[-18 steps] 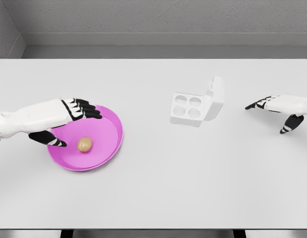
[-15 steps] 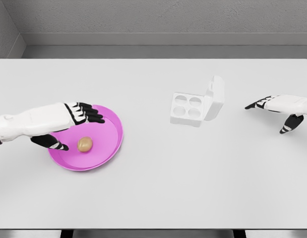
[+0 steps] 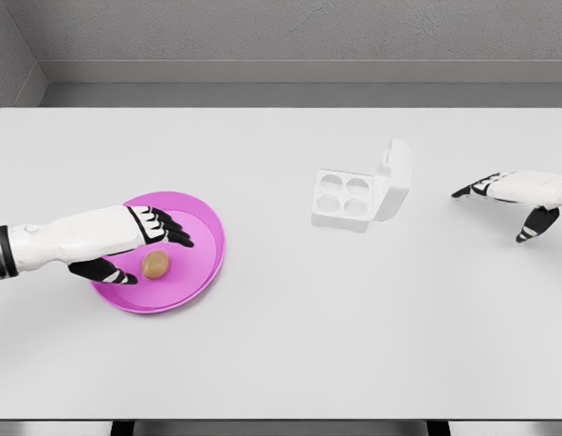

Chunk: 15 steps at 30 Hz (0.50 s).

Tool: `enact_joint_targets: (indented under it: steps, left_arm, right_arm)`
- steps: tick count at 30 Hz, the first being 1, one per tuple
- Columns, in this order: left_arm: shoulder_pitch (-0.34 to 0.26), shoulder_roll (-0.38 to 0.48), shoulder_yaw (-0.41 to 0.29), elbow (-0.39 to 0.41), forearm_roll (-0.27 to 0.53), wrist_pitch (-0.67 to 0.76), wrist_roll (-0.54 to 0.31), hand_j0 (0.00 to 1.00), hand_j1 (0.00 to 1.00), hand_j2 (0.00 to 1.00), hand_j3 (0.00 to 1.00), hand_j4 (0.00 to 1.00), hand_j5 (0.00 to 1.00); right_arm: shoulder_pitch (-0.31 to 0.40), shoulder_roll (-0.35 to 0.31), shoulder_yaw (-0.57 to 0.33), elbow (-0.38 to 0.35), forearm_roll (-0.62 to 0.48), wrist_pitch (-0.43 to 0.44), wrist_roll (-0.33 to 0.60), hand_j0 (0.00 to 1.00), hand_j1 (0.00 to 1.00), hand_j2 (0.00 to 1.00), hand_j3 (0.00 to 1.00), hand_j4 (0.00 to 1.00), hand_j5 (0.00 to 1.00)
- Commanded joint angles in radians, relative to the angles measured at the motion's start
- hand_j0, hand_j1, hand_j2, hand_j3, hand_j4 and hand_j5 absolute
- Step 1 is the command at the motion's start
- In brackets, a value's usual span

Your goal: Pack egg into the box and close the box lid

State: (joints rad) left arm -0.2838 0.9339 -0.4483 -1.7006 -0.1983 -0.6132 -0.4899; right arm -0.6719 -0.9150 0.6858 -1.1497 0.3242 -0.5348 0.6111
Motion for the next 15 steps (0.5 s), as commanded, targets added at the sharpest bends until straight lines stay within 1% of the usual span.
enact_joint_targets:
  steps: [1,3,4,6,8,10,15]
  left_arm:
    - [0.000,-0.015,-0.001,0.009,-0.004,0.002,0.002,0.89,0.89,0.89,0.89,0.89,0.89]
    - [0.000,-0.015,-0.001,0.010,-0.006,0.002,0.002,0.90,0.90,0.90,0.90,0.90,0.90]
    - [0.000,-0.020,-0.001,0.024,-0.006,0.002,0.001,0.90,0.90,0.90,0.90,0.90,0.90]
    - [-0.002,-0.029,-0.001,0.033,-0.021,0.002,0.001,0.92,0.92,0.92,0.92,0.92,0.92]
    - [-0.002,-0.040,-0.001,0.042,-0.041,0.002,0.001,0.92,0.92,0.92,0.92,0.92,0.92]
    - [-0.002,-0.040,-0.001,0.062,-0.041,0.002,0.001,0.92,0.92,0.92,0.92,0.92,0.92]
    - [-0.002,-0.040,-0.001,0.062,-0.055,0.002,0.001,0.92,0.92,0.92,0.92,0.92,0.92]
  right_arm:
    - [-0.003,-0.001,-0.008,0.002,-0.004,0.001,0.000,1.00,1.00,1.00,1.00,1.00,1.00]
    - [-0.012,0.001,-0.008,0.001,-0.004,0.003,0.000,1.00,1.00,1.00,1.00,1.00,1.00]
    - [-0.012,0.002,-0.008,0.001,-0.002,0.003,0.000,1.00,1.00,1.00,1.00,1.00,1.00]
    - [-0.014,0.004,-0.008,0.001,-0.002,0.003,0.000,1.00,1.00,1.00,1.00,1.00,1.00]
    - [-0.018,0.016,-0.006,0.002,-0.002,0.003,0.000,1.00,1.00,1.00,1.00,1.00,1.00]
    - [-0.018,0.024,-0.005,0.002,-0.002,0.001,0.000,1.00,1.00,1.00,1.00,1.00,1.00]
    - [-0.018,0.025,-0.005,0.002,-0.002,0.003,0.000,1.00,1.00,1.00,1.00,1.00,1.00]
